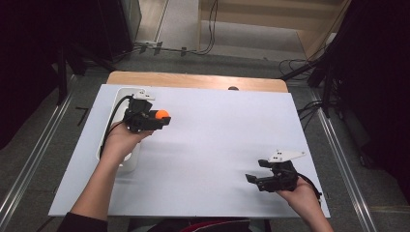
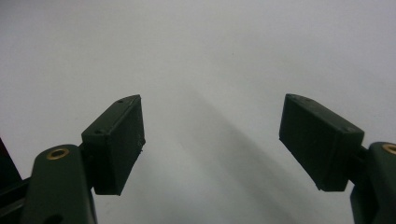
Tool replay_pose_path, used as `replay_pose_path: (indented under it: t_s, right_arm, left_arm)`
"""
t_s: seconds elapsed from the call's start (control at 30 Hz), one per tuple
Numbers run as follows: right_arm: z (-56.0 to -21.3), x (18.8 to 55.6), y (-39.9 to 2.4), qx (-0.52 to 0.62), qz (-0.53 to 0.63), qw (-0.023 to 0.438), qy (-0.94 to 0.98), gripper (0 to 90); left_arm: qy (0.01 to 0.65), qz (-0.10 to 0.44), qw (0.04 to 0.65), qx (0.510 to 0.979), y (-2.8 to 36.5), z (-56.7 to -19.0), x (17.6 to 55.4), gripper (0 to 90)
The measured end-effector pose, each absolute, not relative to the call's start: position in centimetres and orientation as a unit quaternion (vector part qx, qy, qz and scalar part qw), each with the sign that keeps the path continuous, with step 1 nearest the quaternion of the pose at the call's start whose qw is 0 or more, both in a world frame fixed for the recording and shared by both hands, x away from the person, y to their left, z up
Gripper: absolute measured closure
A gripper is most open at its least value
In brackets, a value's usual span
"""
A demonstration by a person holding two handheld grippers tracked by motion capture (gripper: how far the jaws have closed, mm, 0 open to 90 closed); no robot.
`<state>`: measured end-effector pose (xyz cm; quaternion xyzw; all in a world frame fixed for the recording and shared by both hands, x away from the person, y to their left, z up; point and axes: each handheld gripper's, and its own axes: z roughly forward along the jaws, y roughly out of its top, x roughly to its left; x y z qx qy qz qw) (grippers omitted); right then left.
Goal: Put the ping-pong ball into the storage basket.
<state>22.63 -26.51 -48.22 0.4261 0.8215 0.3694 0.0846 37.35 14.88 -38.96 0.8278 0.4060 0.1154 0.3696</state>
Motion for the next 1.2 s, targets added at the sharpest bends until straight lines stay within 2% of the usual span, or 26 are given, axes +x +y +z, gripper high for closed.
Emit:
replay_pose_path:
  t_s: [1.2]
  right_arm:
    - [-48.2,22.6,-26.5,0.428,0.367,0.085,0.822,20.7]
  left_arm:
    - [0.457,0.149,0.369,0.796,19.0,-38.6,38.3,48.6]
